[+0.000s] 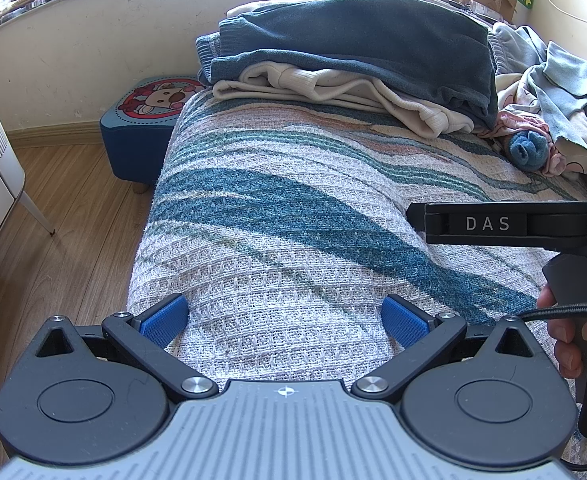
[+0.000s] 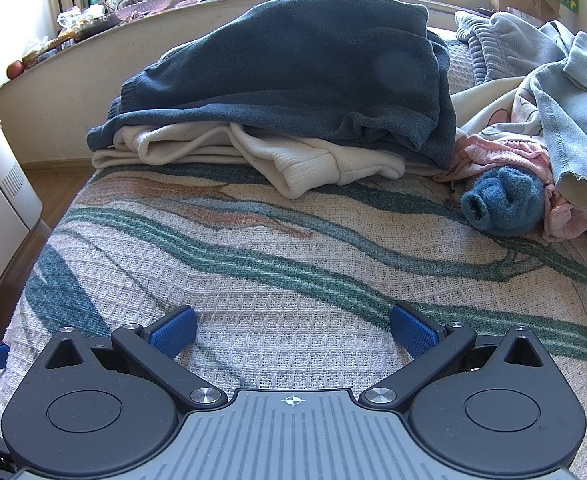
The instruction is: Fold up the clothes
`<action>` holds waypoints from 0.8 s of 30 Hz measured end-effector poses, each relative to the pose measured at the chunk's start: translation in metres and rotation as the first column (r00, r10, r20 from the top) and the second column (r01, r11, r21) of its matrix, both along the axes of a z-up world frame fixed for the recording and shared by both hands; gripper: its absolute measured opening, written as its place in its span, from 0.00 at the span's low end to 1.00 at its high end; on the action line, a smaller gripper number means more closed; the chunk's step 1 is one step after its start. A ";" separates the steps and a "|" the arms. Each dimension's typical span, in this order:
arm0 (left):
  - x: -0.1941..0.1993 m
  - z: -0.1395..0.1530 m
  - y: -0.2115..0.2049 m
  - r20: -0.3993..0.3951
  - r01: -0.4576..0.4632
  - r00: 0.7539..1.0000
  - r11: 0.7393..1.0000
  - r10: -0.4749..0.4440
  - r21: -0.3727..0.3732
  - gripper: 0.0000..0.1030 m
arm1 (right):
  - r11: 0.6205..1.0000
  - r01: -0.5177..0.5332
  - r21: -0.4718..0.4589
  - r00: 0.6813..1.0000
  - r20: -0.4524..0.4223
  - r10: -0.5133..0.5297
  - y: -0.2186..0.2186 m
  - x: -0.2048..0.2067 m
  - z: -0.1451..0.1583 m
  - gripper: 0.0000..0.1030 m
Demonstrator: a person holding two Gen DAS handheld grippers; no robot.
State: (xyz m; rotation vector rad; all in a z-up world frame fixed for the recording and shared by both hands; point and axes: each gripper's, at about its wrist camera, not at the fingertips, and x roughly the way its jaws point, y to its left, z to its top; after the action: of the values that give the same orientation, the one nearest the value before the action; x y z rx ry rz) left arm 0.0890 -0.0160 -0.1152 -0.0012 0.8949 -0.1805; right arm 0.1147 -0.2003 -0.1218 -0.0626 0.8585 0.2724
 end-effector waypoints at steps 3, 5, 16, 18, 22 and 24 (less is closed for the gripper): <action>0.001 0.000 0.000 -0.005 -0.001 1.000 1.000 0.001 0.001 1.00 | 1.000 -0.003 -0.003 1.000 -0.007 0.003 0.000 0.002 0.001 1.00; 0.001 0.001 0.000 -0.008 -0.001 1.000 1.000 0.001 0.002 1.00 | 1.000 -0.007 -0.004 1.000 -0.012 0.007 0.000 0.002 0.002 1.00; 0.002 0.001 -0.001 -0.015 -0.002 1.000 1.000 0.002 0.007 1.00 | 1.000 -0.021 -0.001 1.000 -0.015 0.021 -0.002 0.002 0.001 1.00; 0.002 0.001 -0.001 -0.016 -0.003 1.000 1.000 0.003 0.008 1.00 | 1.000 -0.023 0.000 1.000 -0.016 0.023 -0.003 0.002 0.001 1.00; 0.002 0.001 -0.002 -0.018 -0.004 1.000 1.000 0.004 0.009 1.00 | 1.000 -0.024 0.001 1.000 -0.015 0.024 -0.003 0.002 0.001 1.00; 0.002 0.001 -0.002 -0.019 -0.004 1.000 1.000 0.004 0.010 1.00 | 1.000 -0.025 0.001 1.000 -0.016 0.025 -0.003 0.002 0.001 1.00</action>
State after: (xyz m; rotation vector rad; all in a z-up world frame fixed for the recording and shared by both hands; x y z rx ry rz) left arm 0.0912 -0.0177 -0.1138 0.0041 0.9150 -0.1724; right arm 0.1171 -0.2035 -0.1210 -0.0707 0.8735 0.2971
